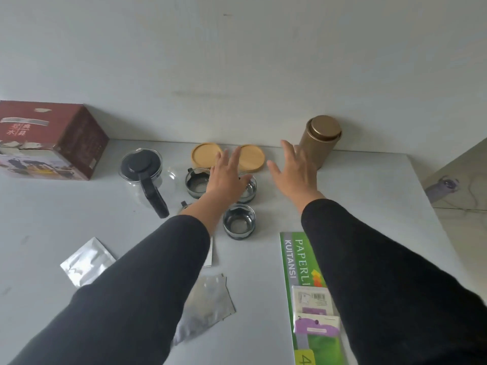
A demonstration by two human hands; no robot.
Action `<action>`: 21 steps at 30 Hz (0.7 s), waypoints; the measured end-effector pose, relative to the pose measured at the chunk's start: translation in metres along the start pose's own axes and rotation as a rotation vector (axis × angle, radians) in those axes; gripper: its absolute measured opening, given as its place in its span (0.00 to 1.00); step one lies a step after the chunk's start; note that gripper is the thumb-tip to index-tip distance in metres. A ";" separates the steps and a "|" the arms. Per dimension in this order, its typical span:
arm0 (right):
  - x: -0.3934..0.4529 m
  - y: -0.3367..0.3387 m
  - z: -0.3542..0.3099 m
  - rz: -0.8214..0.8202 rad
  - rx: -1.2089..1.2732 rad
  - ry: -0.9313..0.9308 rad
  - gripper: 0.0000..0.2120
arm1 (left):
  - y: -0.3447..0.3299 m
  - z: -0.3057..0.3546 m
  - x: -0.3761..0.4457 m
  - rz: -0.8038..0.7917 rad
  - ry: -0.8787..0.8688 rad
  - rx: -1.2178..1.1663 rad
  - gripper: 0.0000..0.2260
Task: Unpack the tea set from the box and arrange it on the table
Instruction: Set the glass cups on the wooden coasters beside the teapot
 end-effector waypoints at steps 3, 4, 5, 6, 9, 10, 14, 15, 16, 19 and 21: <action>0.025 0.027 0.027 0.083 -0.015 -0.008 0.27 | -0.009 0.040 0.025 -0.016 -0.030 -0.020 0.33; 0.034 0.036 0.036 0.109 -0.018 -0.020 0.27 | -0.014 0.055 0.034 -0.025 -0.041 -0.026 0.34; 0.043 0.044 0.045 0.129 -0.021 -0.031 0.27 | -0.020 0.069 0.042 -0.035 -0.051 -0.032 0.35; 0.052 0.049 0.054 0.139 -0.024 -0.041 0.28 | -0.026 0.083 0.050 -0.042 -0.058 -0.038 0.37; 0.076 0.056 0.079 0.130 -0.034 -0.049 0.28 | -0.046 0.120 0.073 -0.054 -0.060 -0.072 0.40; 0.083 0.056 0.086 0.118 -0.029 -0.045 0.29 | -0.053 0.129 0.081 -0.057 -0.054 -0.094 0.42; 0.100 0.052 0.107 0.079 0.044 -0.011 0.31 | -0.072 0.159 0.102 -0.023 -0.019 -0.269 0.48; 0.103 0.051 0.109 0.079 0.067 0.003 0.31 | -0.075 0.164 0.106 0.005 -0.007 -0.311 0.48; 0.105 0.051 0.111 0.079 0.096 0.014 0.31 | -0.077 0.168 0.109 0.034 0.010 -0.341 0.48; 0.112 0.048 0.112 0.077 0.213 0.057 0.32 | -0.079 0.177 0.115 0.094 0.081 -0.393 0.43; 0.115 0.047 0.113 0.087 0.276 0.083 0.31 | -0.081 0.181 0.118 0.122 0.116 -0.422 0.40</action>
Point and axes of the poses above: each hand's wrist, its own x-axis towards the middle knuckle, its own y-axis out of the back of the hand, z = x × y, the point moved 1 cm from there along x, towards the middle knuckle, and after that the axes turned 11 degrees about x, right-handed, at the moved point
